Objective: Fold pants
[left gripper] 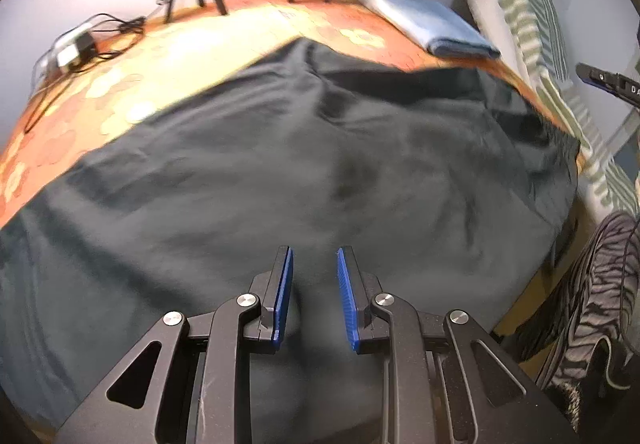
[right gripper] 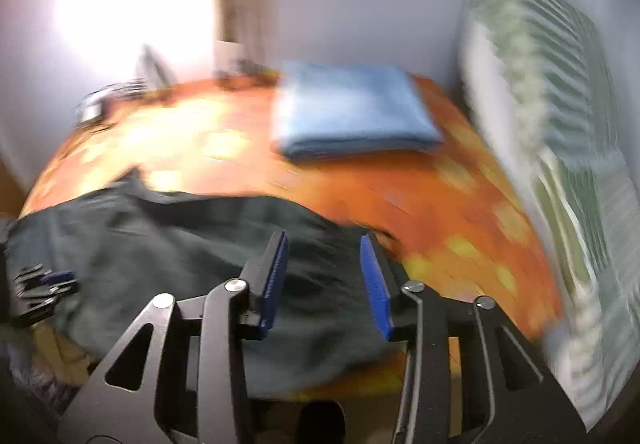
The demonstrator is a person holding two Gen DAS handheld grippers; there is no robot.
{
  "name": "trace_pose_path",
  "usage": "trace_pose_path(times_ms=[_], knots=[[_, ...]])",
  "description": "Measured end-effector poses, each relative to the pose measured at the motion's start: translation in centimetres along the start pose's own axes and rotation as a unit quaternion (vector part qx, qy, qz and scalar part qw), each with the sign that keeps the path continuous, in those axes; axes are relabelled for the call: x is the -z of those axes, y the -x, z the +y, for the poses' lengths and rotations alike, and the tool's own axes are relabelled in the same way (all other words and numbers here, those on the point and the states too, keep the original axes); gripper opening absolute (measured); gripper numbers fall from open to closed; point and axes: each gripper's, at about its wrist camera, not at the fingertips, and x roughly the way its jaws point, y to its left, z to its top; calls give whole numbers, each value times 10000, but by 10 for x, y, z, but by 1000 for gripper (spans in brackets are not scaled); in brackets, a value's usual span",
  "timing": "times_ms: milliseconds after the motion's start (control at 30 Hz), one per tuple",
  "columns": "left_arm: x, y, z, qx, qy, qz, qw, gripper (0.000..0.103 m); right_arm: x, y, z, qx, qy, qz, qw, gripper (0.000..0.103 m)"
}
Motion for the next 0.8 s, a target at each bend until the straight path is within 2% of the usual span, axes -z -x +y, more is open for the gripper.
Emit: trace_pose_path(times_ms=[100, 233, 333, 367, 433, 467, 667, 733, 767, 800], knots=[[2, 15, 18, -121, 283, -217, 9993, 21, -20, -11, 57, -529, 673, 6, 9963, 41], [16, 36, 59, -339, 861, -447, 9947, 21, -38, -29, 139, -1180, 1422, 66, 9828, 41], [34, 54, 104, -503, 1544, -623, 9848, 22, -42, -40, 194, -1574, 1873, 161, 9695, 41], [38, 59, 115, -520, 1729, -659, 9814, 30, -41, -40, 209, -1677, 1987, 191, 9654, 41], [52, 71, 146, -610, 2237, -815, 9693, 44, -44, -48, 243, -1893, 2176, 282, 9571, 41], [60, 80, 163, -705, 2500, -919, 9613, 46, -43, -54, 258, -1996, 2228, 337, 9536, 41], [94, 117, 234, -1248, 3411, -1364, 9217, 49, -44, -81, 342, -2526, 2532, 675, 9314, 41], [107, 129, 260, -1355, 3814, -1511, 9019, 50, -41, -89, 372, -2656, 2665, 771, 9233, 41], [112, 132, 269, -1344, 3963, -1558, 8947, 50, -40, -94, 385, -2701, 2716, 807, 9202, 41], [120, 136, 282, -1335, 4195, -1622, 8831, 50, -37, -97, 399, -2755, 2772, 843, 9166, 41]])
